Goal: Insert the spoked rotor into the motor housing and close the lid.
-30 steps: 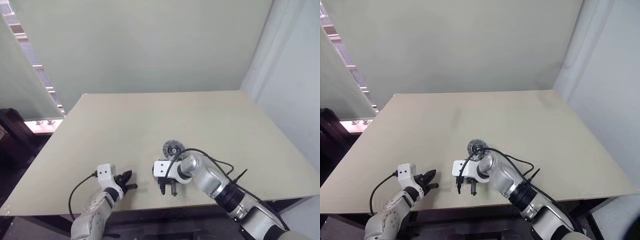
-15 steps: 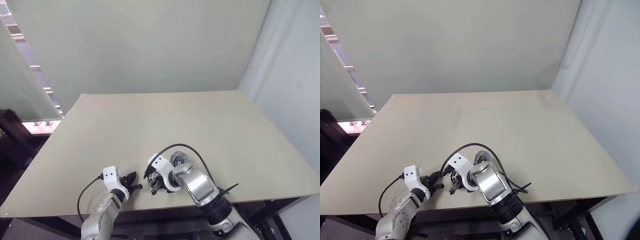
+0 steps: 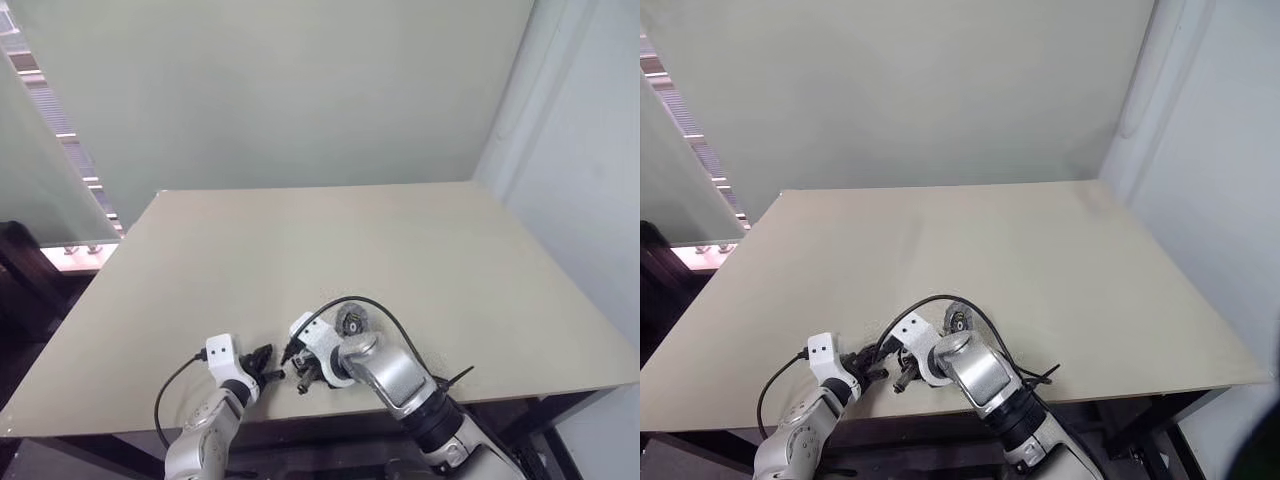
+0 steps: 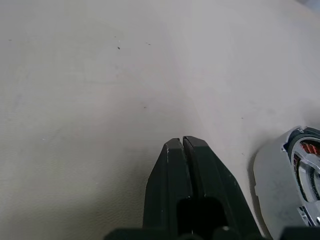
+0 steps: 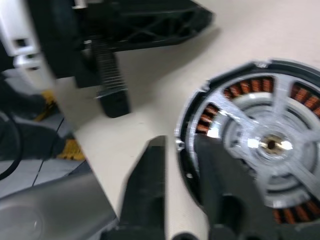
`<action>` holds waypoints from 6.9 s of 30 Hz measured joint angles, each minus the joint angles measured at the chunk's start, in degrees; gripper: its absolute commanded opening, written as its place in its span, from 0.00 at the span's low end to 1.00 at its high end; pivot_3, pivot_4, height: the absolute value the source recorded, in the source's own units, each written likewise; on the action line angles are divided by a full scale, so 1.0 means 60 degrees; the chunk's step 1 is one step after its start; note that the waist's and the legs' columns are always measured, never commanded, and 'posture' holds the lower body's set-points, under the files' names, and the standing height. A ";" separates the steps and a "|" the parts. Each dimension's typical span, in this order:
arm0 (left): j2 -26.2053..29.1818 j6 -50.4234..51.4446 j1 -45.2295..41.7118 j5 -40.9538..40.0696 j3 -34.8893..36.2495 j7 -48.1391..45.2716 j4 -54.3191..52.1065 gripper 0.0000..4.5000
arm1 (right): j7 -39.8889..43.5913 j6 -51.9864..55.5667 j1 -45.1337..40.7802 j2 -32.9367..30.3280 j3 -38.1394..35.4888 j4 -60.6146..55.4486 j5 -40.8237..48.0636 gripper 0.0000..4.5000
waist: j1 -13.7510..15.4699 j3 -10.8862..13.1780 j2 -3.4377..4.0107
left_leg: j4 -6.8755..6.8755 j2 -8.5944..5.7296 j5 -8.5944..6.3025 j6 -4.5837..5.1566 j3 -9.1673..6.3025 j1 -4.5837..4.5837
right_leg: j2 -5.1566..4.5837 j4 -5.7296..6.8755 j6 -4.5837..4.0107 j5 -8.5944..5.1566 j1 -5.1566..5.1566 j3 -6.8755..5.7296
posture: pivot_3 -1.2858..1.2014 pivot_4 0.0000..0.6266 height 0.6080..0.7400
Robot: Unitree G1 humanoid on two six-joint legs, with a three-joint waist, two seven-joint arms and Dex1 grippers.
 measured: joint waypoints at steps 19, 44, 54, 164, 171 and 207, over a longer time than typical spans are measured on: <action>0.0260 0.0005 -0.0105 -0.0004 0.0058 -0.0211 0.0003 0.00 | -0.0340 -0.0712 -0.1271 -0.1153 -0.1015 -0.2055 0.0600 0.99 | 0.0083 0.0004 0.0003 | 0.0000 -0.0001 -0.0011 -0.0013 -0.0015 -0.0013 | -0.0006 -0.0018 0.0001 0.0001 0.0003 -0.0024 | 0.52 0.00 1.00; 0.1551 0.0768 -0.0144 -0.0354 0.0153 -0.1042 -0.0774 0.00 | 0.0170 -0.2231 -0.0403 -0.3344 -0.1179 -0.1110 0.0292 0.99 | 0.0079 0.0008 0.0008 | -0.0069 0.0003 -0.0011 -0.0003 0.0008 -0.0004 | -0.0003 -0.0037 -0.0001 0.0002 -0.0010 -0.0003 | 0.52 0.00 1.00; 0.1655 0.0988 -0.0138 -0.0367 0.0161 -0.1038 -0.1043 0.00 | -0.0246 -0.2238 0.0096 -0.1935 -0.1237 -0.1040 0.0852 0.99 | 0.0082 0.0008 0.0007 | -0.0056 0.0001 -0.0011 -0.0005 0.0002 -0.0001 | -0.0005 -0.0034 -0.0002 0.0003 -0.0002 -0.0005 | 0.52 0.00 1.00; 0.3550 0.2150 0.0415 -0.1059 -0.0790 -0.3591 -0.2140 0.00 | 0.3127 -0.2305 -0.2752 -0.1874 0.1480 0.2642 -0.0620 0.72 | 0.0076 -0.0022 0.0066 | -0.0014 0.0003 -0.0012 -0.0005 0.0003 0.0031 | -0.0004 -0.0006 -0.0024 0.0010 0.0017 -0.0014 | 0.52 0.00 1.00; 0.3548 0.2142 0.0364 -0.1055 -0.0828 -0.3588 -0.2141 0.00 | 0.2846 -0.1933 -0.2770 -0.1446 0.1096 0.3024 -0.0564 0.72 | 0.0041 -0.0031 0.0071 | -0.0016 0.0015 -0.0012 -0.0006 0.0009 0.0045 | 0.0000 0.0004 -0.0022 0.0011 0.0017 -0.0016 | 0.52 0.00 1.00; 0.3484 0.2043 0.0350 -0.1039 -0.1007 -0.3564 -0.2135 0.00 | 0.3201 -0.2036 -0.3394 -0.0975 0.1316 0.4161 -0.0713 0.72 | -0.0166 -0.0051 0.0099 | -0.0096 0.0021 -0.0012 -0.0007 0.0019 0.0131 | -0.0004 -0.0008 -0.0040 -0.0003 0.0046 -0.0015 | 0.52 0.00 1.00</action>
